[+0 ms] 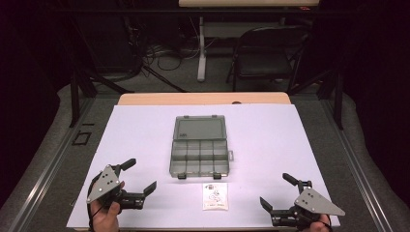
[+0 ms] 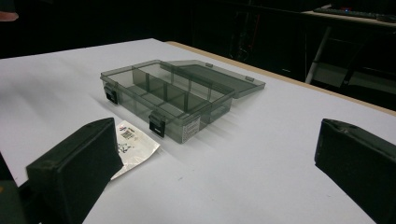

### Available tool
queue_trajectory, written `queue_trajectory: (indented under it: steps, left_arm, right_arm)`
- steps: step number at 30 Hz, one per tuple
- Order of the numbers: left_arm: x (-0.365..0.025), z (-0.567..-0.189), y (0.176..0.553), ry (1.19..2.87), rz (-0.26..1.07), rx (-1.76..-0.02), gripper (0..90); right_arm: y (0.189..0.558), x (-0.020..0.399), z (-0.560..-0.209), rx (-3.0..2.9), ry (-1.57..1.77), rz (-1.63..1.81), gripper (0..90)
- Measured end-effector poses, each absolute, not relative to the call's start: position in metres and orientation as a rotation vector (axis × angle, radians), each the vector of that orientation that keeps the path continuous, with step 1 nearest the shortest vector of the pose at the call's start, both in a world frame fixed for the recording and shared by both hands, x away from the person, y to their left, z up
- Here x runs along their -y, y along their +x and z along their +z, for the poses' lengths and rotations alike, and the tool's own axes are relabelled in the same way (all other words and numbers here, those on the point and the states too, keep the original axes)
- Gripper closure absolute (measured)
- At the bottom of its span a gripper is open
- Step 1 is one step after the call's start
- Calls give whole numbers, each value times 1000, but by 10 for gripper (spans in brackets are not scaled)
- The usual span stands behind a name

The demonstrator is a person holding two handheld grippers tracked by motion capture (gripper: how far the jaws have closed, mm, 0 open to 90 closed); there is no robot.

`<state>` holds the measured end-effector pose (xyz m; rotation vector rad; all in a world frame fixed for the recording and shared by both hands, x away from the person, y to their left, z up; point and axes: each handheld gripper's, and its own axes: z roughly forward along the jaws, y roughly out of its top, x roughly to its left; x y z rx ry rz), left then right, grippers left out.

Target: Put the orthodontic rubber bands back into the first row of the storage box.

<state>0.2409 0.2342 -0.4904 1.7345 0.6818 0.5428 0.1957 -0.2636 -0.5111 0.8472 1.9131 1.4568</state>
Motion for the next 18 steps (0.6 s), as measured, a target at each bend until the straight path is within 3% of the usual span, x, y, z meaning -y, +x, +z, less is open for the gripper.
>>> queue_trajectory:
  steps: [18]
  left_arm:
    - [-228,-491,243,1740,498,-722,5]
  right_arm:
    - [195,261,-513,-1906,856,1456,0]
